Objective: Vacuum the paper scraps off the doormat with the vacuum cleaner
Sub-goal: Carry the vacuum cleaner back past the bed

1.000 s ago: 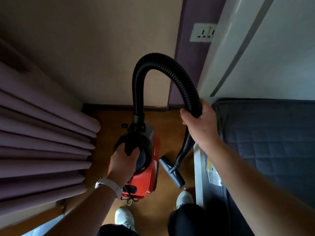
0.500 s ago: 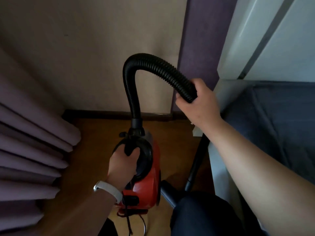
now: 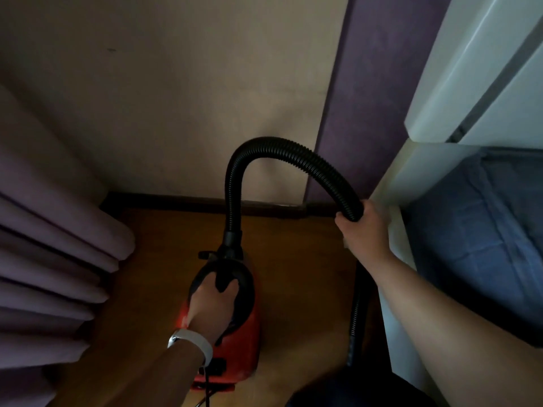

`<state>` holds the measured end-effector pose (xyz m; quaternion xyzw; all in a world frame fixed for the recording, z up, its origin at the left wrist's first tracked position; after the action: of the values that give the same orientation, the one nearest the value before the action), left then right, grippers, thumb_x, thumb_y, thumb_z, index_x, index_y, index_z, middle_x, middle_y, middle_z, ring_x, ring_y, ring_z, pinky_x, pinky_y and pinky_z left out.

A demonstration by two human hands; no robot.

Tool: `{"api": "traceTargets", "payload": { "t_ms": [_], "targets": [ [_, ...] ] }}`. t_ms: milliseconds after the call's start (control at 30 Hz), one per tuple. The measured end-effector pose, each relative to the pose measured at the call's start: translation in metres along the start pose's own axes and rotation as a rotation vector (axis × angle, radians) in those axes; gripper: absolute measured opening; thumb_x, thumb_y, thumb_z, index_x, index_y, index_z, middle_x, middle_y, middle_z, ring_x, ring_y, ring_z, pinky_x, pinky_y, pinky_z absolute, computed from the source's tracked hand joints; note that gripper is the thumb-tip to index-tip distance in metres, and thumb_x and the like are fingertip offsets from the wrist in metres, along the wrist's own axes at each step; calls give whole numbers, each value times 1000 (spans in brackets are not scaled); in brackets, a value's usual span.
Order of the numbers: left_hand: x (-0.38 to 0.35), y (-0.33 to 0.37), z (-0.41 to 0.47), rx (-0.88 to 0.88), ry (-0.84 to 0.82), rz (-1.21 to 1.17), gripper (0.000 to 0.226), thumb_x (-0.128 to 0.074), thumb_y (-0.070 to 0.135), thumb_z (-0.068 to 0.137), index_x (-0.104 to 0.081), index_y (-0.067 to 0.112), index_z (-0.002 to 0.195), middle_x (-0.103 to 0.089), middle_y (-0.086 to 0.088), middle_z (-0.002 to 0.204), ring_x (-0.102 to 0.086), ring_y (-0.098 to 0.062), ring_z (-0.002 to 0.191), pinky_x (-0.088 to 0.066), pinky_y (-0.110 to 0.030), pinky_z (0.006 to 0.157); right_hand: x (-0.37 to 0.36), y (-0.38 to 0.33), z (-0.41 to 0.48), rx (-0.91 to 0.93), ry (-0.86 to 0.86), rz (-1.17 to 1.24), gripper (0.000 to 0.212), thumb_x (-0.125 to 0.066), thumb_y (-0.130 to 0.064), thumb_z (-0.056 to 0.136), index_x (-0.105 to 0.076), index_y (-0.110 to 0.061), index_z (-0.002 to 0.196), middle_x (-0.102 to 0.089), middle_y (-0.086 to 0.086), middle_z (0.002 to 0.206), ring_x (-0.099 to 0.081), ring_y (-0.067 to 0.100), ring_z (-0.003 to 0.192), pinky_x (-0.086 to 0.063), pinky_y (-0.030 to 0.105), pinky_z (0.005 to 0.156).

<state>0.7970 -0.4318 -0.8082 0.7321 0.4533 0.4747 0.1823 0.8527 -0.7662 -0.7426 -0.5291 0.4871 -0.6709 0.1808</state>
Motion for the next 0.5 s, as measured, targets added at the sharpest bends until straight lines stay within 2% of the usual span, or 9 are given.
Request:
{"api": "traceTargets", "payload": {
  "t_ms": [100, 200, 400, 500],
  "targets": [
    [-9, 2, 10, -8, -36, -15, 14, -55, 32, 97, -58, 25, 108, -67, -4, 95, -66, -24, 81, -47, -29, 56, -15, 11, 7, -37, -36, 48, 22, -70, -28, 89, -57, -23, 106, -61, -3, 85, -64, 20, 81, -47, 28, 62],
    [-20, 9, 19, -27, -53, -27, 18, -56, 33, 97, -59, 24, 112, -68, -4, 94, -67, -23, 78, -46, -27, 53, -25, 1, 22, -47, -10, 108, 25, -69, -25, 90, -58, -19, 112, -59, -8, 87, -57, 4, 77, -42, 22, 59],
    [-48, 27, 37, -46, -17, -60, 11, -57, 29, 96, -58, 21, 105, -66, -1, 89, -66, -20, 73, -53, -31, 56, -48, -29, 55, -32, 62, 242, 14, -69, -20, 87, -60, -14, 96, -57, -8, 76, -53, 0, 67, -41, 20, 56],
    [-55, 33, 42, -75, 16, -23, 10, -57, 27, 95, -58, 20, 102, -65, -1, 86, -65, -18, 69, -52, -31, 53, -51, -27, 66, -22, 83, 249, 15, -71, -24, 87, -59, -19, 93, -57, -12, 77, -53, 0, 68, -43, 20, 60]
  ]
}}
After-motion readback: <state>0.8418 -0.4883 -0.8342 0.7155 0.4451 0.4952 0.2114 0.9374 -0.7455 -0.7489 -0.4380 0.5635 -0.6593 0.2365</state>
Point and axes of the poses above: each hand's wrist, its own z-axis towards the middle knuckle, its own x-axis out of the back of the hand, y = z × x, the point moved 7 cm from there along z, towards the middle knuckle
